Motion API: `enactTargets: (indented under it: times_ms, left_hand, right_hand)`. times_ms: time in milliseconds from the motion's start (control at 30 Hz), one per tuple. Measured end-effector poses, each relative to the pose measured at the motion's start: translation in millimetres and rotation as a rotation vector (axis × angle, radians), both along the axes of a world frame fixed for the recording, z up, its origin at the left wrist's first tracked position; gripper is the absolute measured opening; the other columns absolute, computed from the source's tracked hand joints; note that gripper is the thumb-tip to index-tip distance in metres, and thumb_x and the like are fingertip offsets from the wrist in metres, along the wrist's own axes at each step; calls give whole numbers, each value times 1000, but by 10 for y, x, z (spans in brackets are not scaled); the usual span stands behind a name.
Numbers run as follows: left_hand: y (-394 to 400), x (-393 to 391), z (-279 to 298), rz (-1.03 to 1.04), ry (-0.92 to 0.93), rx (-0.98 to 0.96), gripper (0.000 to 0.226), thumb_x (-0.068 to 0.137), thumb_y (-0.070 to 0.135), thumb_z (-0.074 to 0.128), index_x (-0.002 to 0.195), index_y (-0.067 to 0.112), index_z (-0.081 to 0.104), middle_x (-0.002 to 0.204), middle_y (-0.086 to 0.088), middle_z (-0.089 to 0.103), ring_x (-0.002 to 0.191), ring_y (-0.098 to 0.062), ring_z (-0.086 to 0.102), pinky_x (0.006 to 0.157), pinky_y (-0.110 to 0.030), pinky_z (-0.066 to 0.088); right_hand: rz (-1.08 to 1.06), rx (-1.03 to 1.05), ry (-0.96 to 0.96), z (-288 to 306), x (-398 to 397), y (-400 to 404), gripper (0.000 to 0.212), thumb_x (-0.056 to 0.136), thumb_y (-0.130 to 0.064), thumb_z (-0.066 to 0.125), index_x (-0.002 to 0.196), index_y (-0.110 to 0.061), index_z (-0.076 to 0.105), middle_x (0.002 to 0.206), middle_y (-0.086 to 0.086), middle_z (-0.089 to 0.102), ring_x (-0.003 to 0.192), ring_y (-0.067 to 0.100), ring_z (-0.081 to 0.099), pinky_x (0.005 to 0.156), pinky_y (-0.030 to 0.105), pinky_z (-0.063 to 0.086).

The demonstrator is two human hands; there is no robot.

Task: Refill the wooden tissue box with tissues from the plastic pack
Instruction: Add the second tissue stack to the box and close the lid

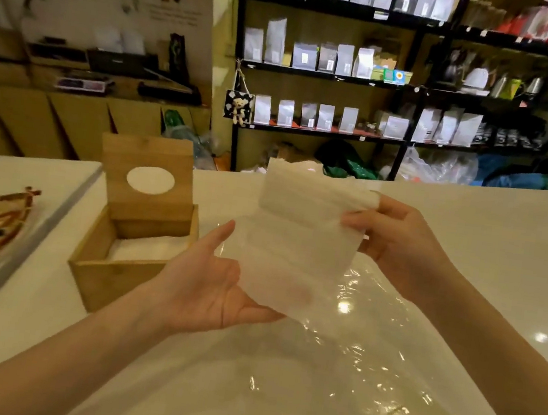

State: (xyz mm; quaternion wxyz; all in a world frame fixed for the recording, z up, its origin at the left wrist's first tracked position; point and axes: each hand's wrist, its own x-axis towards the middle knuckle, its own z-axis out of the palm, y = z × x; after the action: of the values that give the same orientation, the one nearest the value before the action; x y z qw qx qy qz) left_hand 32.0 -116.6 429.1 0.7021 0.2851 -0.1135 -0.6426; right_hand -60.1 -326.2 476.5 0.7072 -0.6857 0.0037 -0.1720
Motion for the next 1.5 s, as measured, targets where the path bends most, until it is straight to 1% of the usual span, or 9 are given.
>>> enactTargets:
  times_ms: [300,500,700,800,933,1067,1167,1300,1500]
  left_hand:
    - [154,5,122,180,-39,1,71,84,57,40,131,5,46,131,-27,53,114,-37,58,91,-43,48]
    - [151,88,111,186,110,40,80,59,-1,75,131,-6,41,122,-33,56,103,-43,63,84,-49,55]
    - [190,108,115,180,95,86,73,62,2,72,128,-11,44,114,-35,60,96,-43,66,77,-48,57]
    - [268,104,171,183,-62,195,55,86,34,48,125,-4,50,115,-30,62,92,-38,69,79,-42,55]
    - [674,319,387,75,-177,142,89,86,64,20,109,-12,59,105,-29,67,90,-34,69,80,-38,56]
    - [941,404,622,497,-641,430,54,67,54,55,81,4,71,85,-17,74,64,-19,71,55,-27,56]
    - [962,398,624,548,-966,647,75,36,44,86,104,27,58,106,0,69,90,-14,68,57,-12,54]
    - [960,415,592,538,-742,619,58,56,21,75,110,22,54,105,2,64,92,-14,63,63,-19,58]
    - [1047,699,544,629,-780,804,12,79,19,65,87,20,57,91,0,65,84,-15,63,62,-27,52]
  right_hand:
    - [146,-605,-255,-176,60,282,30,79,-17,64,108,-21,68,104,-7,72,100,8,66,83,19,50]
    - [122,-793,-267,-338,1,226,47,73,-17,73,118,-23,60,120,-7,65,114,7,58,95,20,44]
    - [-30,-1002,-423,-502,65,211,49,77,-17,67,123,-21,49,117,-4,63,109,12,59,93,31,49]
    - [-45,-905,-423,-434,110,266,36,78,-18,62,114,-24,56,105,-18,65,98,3,62,84,17,49]
    - [22,-426,-282,-257,241,367,30,70,-9,72,94,-26,68,91,-23,71,88,0,66,79,17,52]
    - [167,-29,-20,-144,510,479,34,77,4,64,95,-25,67,81,-7,76,77,12,72,64,26,59]
    - [275,140,178,-104,721,644,25,81,-2,61,99,-19,64,83,-4,76,73,14,72,60,26,59]
    - [388,185,331,-109,974,915,22,84,-6,59,103,-17,62,93,1,72,75,14,72,62,26,60]
    - [375,9,450,-90,1248,1143,18,86,-17,61,103,-14,60,94,4,69,79,17,69,59,26,60]
